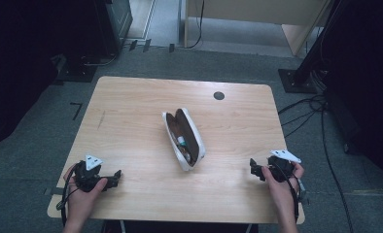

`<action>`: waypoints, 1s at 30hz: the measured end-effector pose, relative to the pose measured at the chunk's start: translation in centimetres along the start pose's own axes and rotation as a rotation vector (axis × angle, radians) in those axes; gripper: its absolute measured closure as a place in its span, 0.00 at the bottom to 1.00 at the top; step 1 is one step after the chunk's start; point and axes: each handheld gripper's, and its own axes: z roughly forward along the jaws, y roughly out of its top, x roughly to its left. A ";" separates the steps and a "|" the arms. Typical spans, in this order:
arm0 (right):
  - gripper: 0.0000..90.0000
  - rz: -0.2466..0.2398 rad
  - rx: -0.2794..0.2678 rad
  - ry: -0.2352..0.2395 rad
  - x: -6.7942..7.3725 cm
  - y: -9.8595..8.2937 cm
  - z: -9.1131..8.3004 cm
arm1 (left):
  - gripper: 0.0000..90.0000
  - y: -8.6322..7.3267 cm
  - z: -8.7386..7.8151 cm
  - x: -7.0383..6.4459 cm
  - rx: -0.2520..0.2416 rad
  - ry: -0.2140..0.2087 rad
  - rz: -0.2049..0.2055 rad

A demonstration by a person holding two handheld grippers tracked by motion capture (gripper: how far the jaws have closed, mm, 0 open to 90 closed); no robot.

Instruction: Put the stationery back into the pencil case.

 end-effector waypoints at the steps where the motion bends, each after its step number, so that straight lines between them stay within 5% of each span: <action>1: 0.00 0.001 0.004 -0.003 -0.2 -0.3 0.0 | 0.00 0.0 0.0 0.0 0.000 0.000 0.000; 14: 0.00 0.023 0.042 -0.015 -2.2 -3.8 -1.0 | 0.00 0.0 0.0 0.0 0.000 0.002 -0.001; 30: 0.00 -0.005 0.053 -0.026 -1.6 -4.0 -1.2 | 0.00 0.0 0.0 0.0 -0.001 -0.002 0.003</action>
